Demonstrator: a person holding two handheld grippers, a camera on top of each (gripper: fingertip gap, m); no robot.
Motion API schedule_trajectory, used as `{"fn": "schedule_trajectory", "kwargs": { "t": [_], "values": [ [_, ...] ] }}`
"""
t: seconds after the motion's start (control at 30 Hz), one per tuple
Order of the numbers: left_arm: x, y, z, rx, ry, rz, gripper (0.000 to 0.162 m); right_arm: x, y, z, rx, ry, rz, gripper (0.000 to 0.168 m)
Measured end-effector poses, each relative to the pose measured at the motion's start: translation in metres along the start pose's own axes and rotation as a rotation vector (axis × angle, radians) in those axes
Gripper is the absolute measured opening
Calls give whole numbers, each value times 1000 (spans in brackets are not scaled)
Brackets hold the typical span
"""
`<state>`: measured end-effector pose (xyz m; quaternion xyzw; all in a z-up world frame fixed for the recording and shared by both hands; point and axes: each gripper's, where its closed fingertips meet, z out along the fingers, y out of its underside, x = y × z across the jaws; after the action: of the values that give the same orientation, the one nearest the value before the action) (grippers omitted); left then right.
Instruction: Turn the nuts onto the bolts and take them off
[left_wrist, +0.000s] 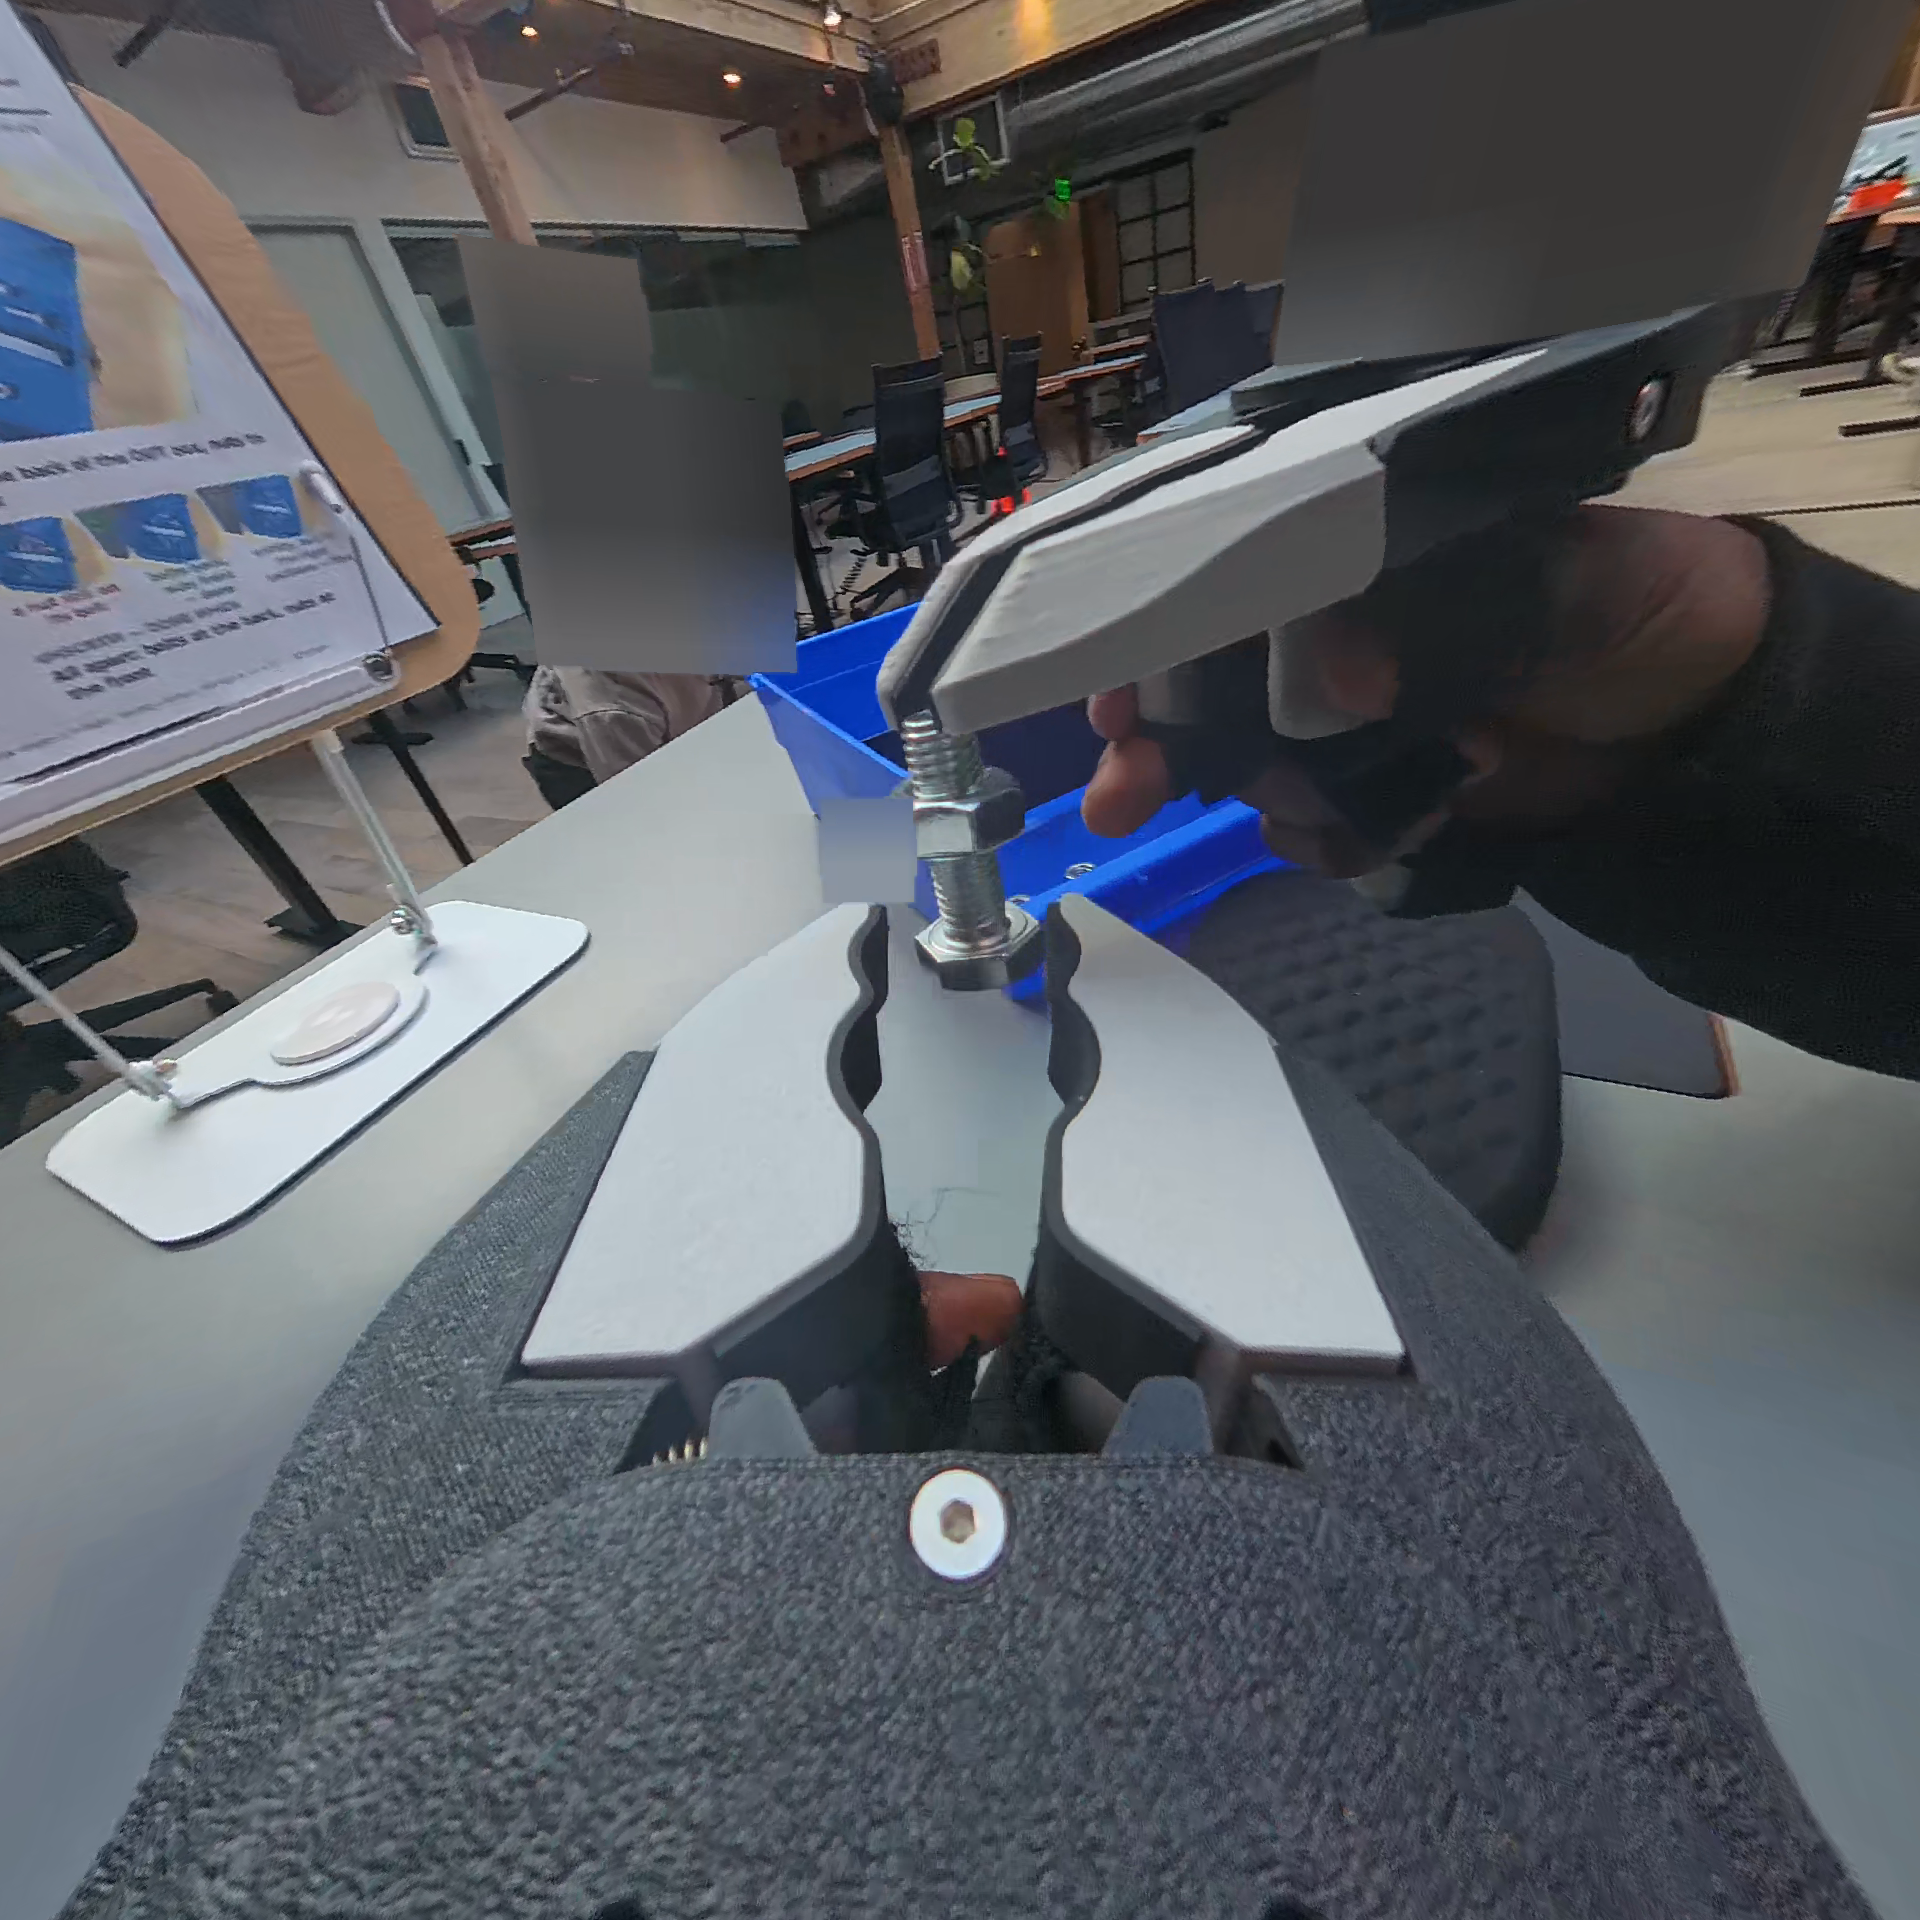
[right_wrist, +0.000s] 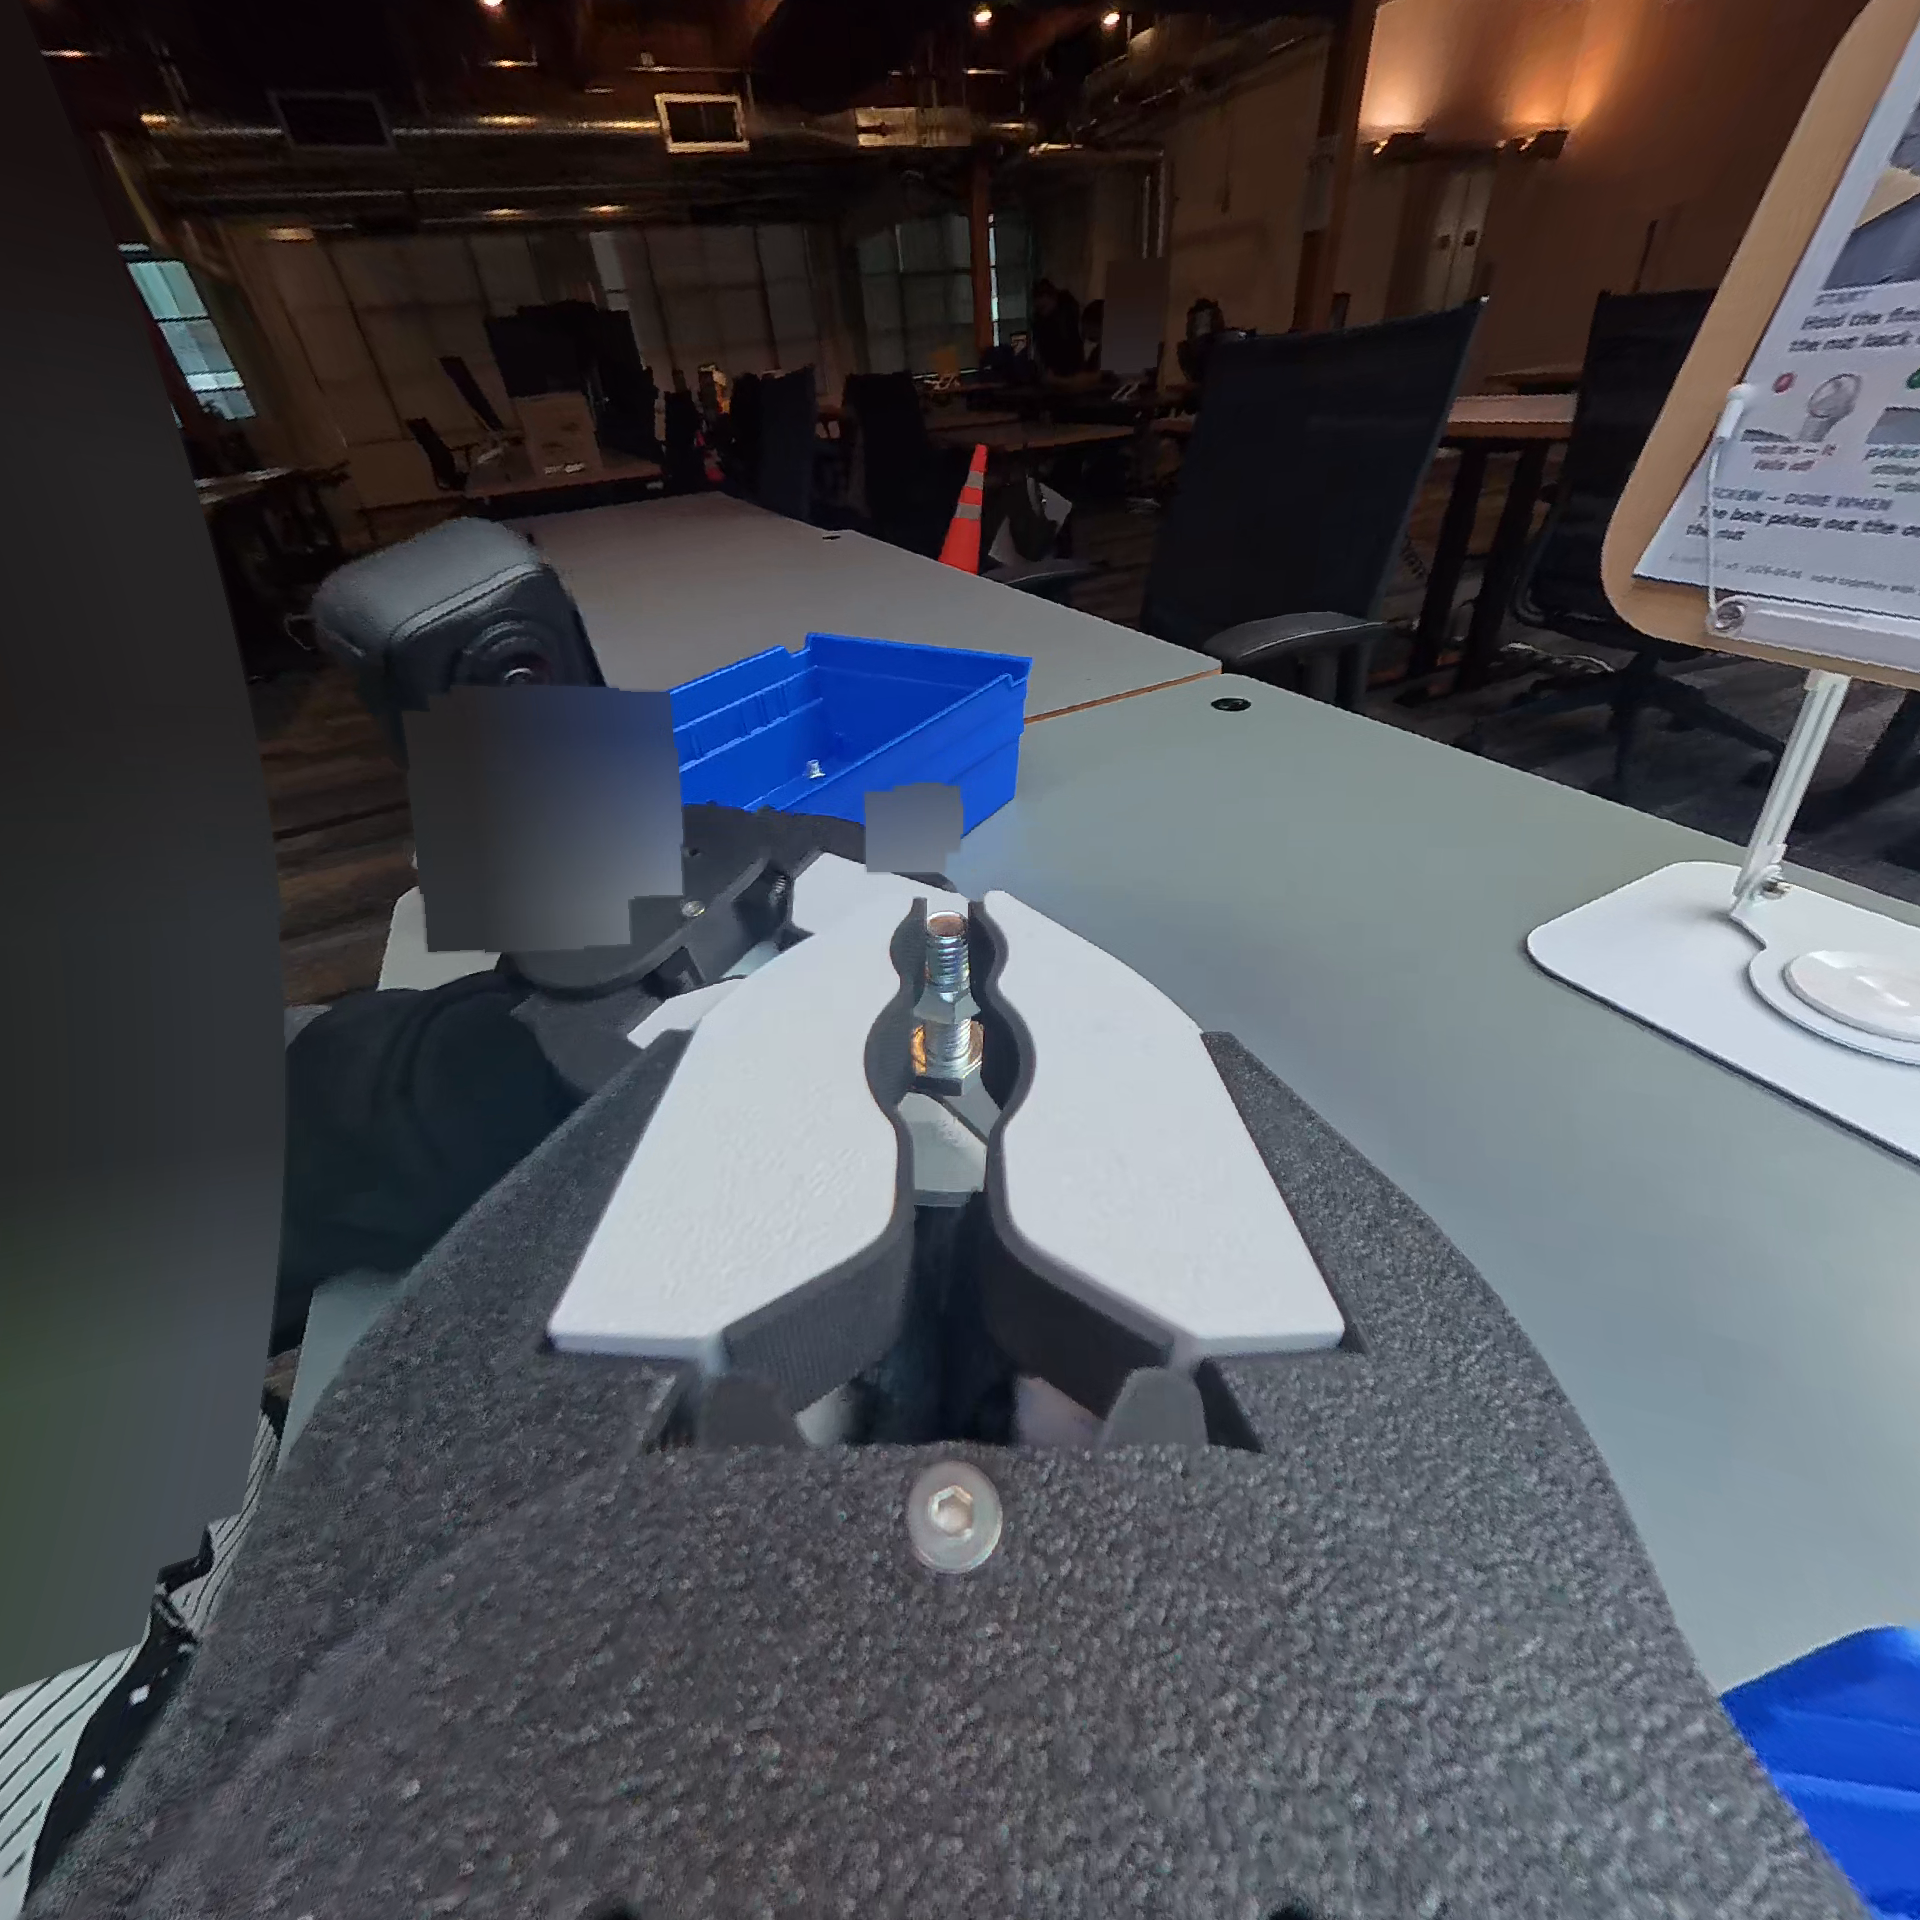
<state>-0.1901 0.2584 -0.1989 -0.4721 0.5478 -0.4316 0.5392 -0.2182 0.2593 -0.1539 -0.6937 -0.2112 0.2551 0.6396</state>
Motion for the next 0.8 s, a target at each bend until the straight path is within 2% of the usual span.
{"fn": "schedule_trajectory", "kwargs": {
  "t": [0.1, 0.23, 0.8],
  "values": [
    [-12, -2, 0, -8, -119, 27, 29, 4, -5, 1, 34, 69, -5, 7],
    [-14, 0, 3, -41, -172, 43, 29, 3, -10, 3, 55, 113, -23, 6],
    [-12, -2, 4, -24, -158, 12, 17, 4, -5, 5, 34, 153, -47, 6]
  ]
}}
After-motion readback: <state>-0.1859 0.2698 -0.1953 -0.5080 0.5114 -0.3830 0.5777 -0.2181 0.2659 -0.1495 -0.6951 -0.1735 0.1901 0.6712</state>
